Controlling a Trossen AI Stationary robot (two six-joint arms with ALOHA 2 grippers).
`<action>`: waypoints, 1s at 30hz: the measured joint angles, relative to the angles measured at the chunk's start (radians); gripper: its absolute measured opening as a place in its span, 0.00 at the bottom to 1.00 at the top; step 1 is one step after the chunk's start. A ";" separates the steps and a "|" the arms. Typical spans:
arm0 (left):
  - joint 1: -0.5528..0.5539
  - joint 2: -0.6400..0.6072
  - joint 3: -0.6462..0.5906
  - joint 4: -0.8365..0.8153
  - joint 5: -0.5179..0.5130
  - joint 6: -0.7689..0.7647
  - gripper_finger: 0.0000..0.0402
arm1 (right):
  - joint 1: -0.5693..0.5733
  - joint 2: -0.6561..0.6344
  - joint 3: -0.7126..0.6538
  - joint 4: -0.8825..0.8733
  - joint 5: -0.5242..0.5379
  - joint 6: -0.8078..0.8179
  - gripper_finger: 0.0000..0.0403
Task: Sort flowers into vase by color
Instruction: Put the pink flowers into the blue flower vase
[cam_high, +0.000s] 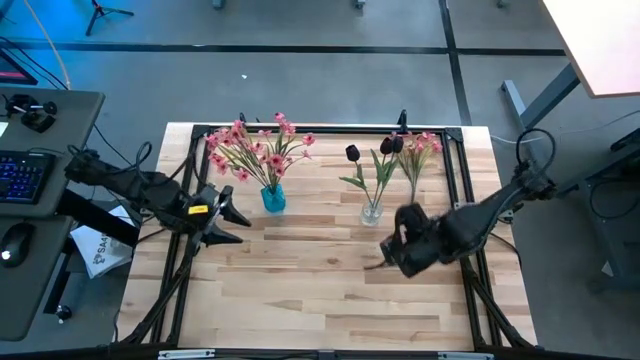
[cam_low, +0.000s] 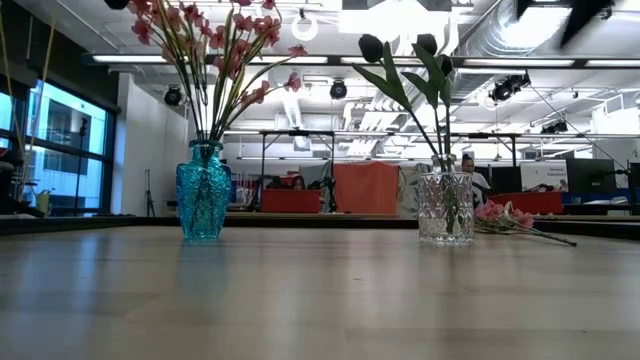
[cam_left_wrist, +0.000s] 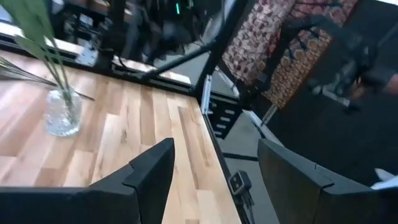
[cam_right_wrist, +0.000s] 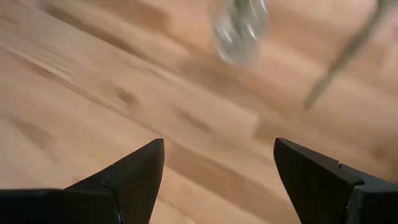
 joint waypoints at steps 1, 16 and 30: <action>-0.008 -0.001 0.005 -0.002 -0.025 0.001 0.54 | 0.015 0.000 -0.048 0.021 -0.028 0.048 0.74; -0.028 0.035 0.010 0.191 -0.396 0.088 0.53 | -0.113 -0.424 -0.838 0.558 -0.102 0.271 0.74; -0.028 0.144 0.009 0.327 -0.663 0.204 0.53 | -0.480 -0.614 -1.019 0.574 -0.012 0.011 0.74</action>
